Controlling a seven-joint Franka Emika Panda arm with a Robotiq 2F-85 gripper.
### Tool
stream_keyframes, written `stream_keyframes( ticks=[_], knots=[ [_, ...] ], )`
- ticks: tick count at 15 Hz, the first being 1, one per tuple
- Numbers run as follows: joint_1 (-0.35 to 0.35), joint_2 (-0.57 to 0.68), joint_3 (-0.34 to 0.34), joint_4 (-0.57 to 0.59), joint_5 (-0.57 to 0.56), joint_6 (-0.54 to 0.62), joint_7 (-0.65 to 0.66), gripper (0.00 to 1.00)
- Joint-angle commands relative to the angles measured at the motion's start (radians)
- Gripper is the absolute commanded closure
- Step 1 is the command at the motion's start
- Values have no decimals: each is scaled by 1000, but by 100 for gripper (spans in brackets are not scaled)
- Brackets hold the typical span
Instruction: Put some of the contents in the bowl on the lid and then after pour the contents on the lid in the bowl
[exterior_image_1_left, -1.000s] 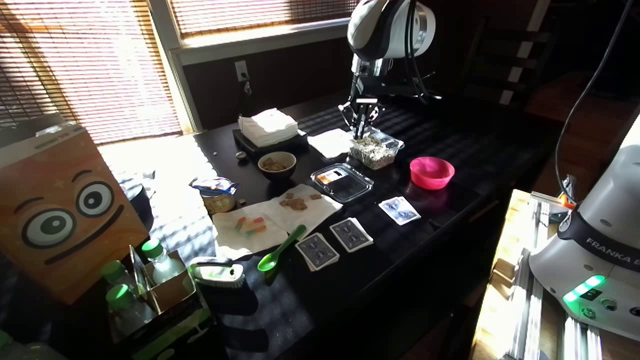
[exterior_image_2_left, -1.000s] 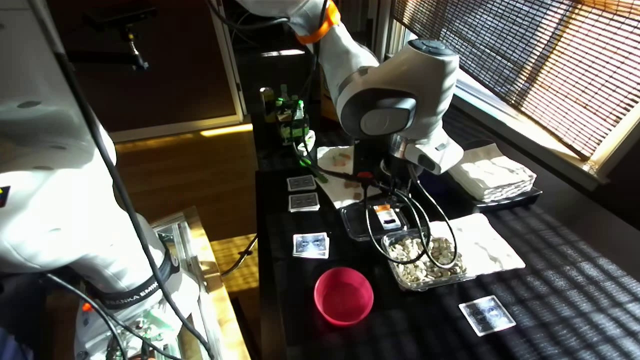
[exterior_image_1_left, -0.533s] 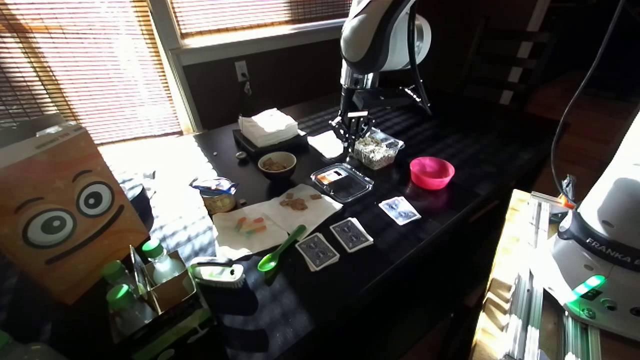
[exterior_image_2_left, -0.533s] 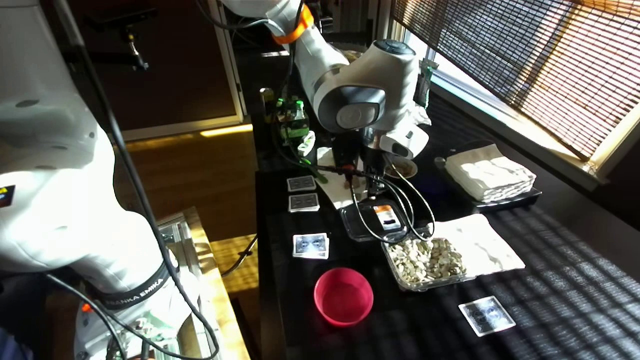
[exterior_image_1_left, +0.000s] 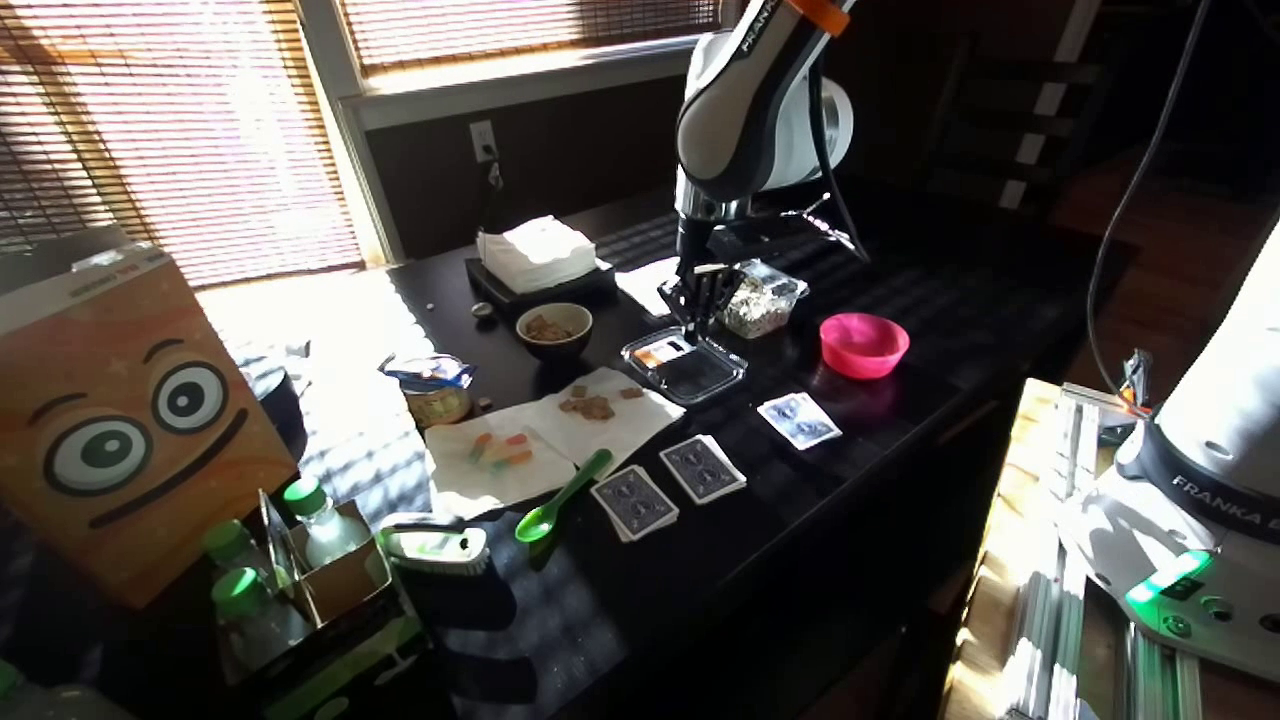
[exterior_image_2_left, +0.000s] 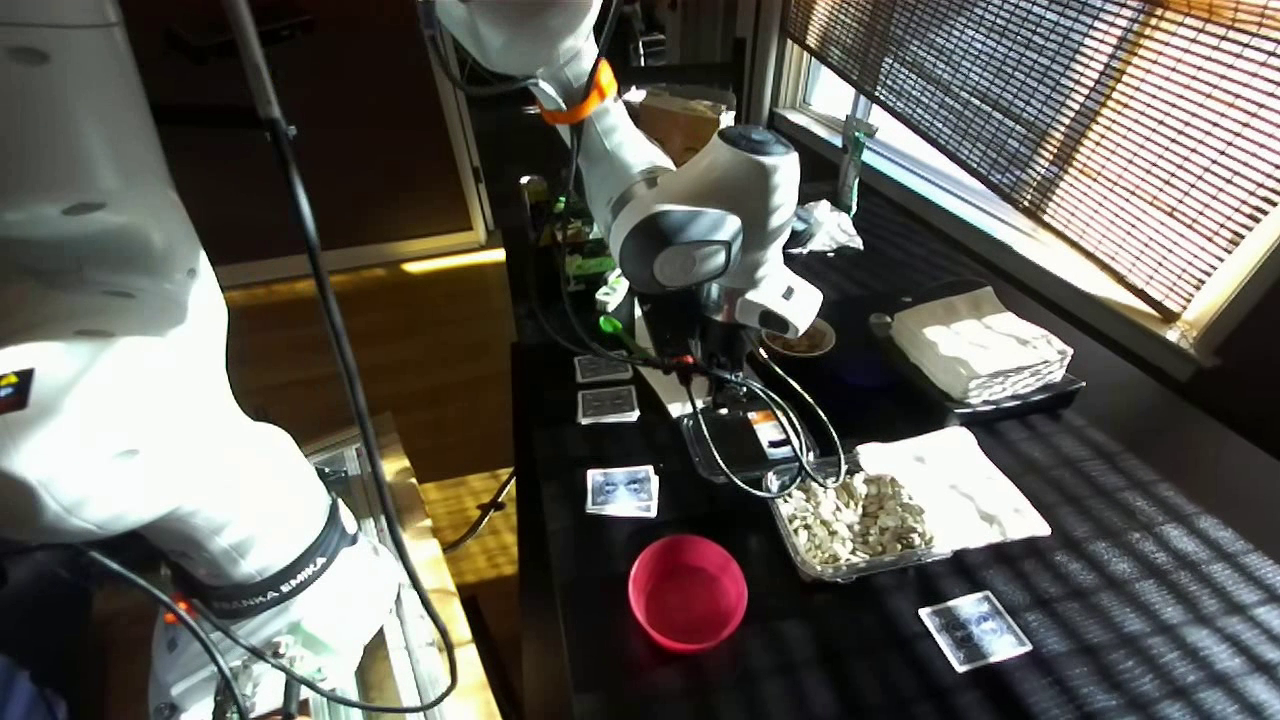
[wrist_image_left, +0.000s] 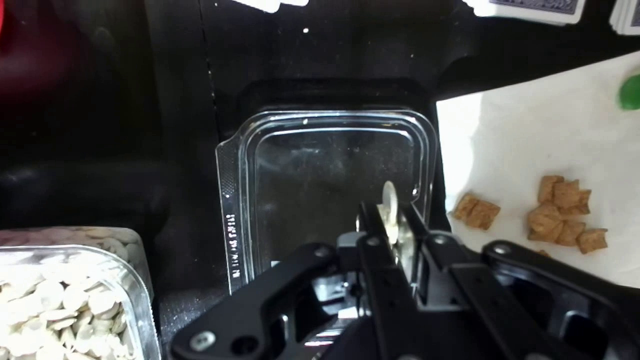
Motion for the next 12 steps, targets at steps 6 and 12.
stream_keyframes(
  ticks=[6,12],
  knots=[
    [2,134,-7,73,-25,72,-2,97],
    [4,181,-15,107,-28,82,7,97]
  ],
)
